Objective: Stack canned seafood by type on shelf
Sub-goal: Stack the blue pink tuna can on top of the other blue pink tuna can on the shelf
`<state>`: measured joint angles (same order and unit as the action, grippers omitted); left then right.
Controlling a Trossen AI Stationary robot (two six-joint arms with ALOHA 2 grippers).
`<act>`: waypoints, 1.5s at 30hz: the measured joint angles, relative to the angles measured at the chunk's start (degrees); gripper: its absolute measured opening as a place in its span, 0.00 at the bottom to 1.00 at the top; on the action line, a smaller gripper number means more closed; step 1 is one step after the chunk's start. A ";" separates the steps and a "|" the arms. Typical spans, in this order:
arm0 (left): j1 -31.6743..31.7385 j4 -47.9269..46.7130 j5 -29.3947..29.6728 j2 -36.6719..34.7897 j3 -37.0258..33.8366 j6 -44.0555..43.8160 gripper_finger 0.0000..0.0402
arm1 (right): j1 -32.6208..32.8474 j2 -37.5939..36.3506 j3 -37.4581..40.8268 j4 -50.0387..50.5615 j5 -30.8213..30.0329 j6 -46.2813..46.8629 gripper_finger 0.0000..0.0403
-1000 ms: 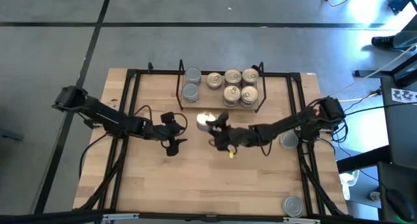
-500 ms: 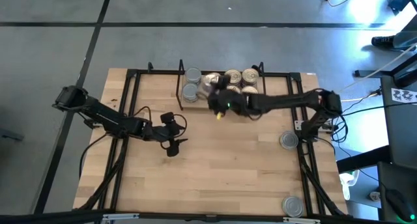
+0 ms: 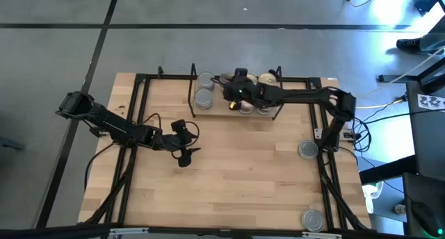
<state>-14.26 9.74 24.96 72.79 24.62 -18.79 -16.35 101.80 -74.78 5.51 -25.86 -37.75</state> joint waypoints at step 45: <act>0.00 -0.13 -0.01 0.00 0.01 0.21 0.62 | -3.55 6.50 -2.68 -0.78 0.62 0.13 0.82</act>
<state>-14.26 9.61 24.95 72.79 24.62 -18.59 -19.90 108.30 -77.46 4.73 -25.24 -37.62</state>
